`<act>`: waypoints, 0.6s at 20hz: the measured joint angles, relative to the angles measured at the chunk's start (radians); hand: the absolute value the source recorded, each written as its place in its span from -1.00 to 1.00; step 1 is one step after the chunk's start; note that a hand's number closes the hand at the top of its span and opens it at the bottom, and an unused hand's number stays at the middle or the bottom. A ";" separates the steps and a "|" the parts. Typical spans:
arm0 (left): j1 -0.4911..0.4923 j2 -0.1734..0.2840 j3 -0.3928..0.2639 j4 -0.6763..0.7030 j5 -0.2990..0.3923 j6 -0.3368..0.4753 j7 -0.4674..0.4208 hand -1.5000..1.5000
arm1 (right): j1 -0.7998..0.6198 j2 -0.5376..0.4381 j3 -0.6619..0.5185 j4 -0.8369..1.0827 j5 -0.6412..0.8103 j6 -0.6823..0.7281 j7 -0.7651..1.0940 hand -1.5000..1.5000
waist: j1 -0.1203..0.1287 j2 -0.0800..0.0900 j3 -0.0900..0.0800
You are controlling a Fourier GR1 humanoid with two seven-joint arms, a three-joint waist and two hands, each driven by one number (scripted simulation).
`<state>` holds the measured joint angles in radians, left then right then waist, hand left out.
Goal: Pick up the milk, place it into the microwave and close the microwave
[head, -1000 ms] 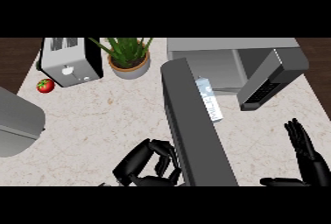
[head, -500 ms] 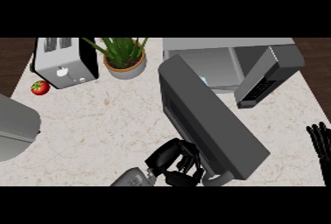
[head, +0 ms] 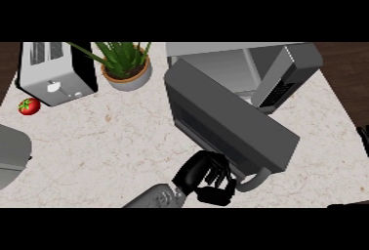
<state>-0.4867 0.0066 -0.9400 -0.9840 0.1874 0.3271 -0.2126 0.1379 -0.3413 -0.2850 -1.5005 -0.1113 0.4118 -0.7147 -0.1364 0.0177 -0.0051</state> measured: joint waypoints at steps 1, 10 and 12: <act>-0.014 0.000 -0.006 0.003 0.016 0.023 0.004 1.00 | -0.006 -0.004 0.008 -0.015 -0.005 0.004 0.008 -1.00 | -0.007 0.002 0.000; -0.092 -0.001 0.025 -0.017 0.172 0.196 -0.089 1.00 | -0.048 -0.057 0.033 -0.095 -0.094 0.061 0.090 -1.00 | -0.064 0.018 -0.006; -0.114 -0.002 0.044 -0.021 0.212 0.221 -0.110 1.00 | -0.052 -0.063 0.039 -0.109 -0.112 0.072 0.105 -1.00 | -0.079 0.022 -0.006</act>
<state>-0.6010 0.0049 -0.8958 -1.0054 0.3997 0.5476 -0.3221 0.0854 -0.4040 -0.2458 -1.6090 -0.2235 0.4837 -0.6097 -0.2156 0.0392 -0.0109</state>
